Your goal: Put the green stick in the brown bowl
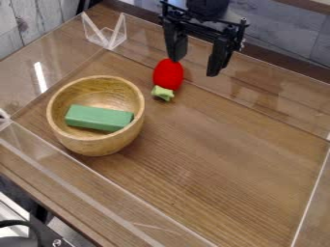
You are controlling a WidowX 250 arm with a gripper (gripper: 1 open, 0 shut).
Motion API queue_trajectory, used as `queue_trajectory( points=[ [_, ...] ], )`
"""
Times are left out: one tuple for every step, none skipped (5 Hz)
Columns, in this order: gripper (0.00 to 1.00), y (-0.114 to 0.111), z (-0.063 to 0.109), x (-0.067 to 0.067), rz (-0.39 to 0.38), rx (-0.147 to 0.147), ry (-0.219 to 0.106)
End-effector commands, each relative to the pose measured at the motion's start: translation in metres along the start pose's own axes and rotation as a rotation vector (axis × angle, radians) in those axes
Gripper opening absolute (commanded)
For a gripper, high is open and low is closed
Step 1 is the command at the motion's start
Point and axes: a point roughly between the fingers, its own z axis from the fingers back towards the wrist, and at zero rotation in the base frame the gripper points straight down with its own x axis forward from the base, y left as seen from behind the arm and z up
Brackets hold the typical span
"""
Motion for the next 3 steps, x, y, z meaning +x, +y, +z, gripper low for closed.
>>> queue_trajectory(
  points=[
    [1.00, 0.001, -0.007, -0.003, 0.056, -0.001, -0.001],
    [1.00, 0.011, -0.016, 0.006, 0.091, 0.001, -0.010],
    [1.00, 0.019, -0.008, 0.018, 0.131, -0.002, -0.051]
  ],
)
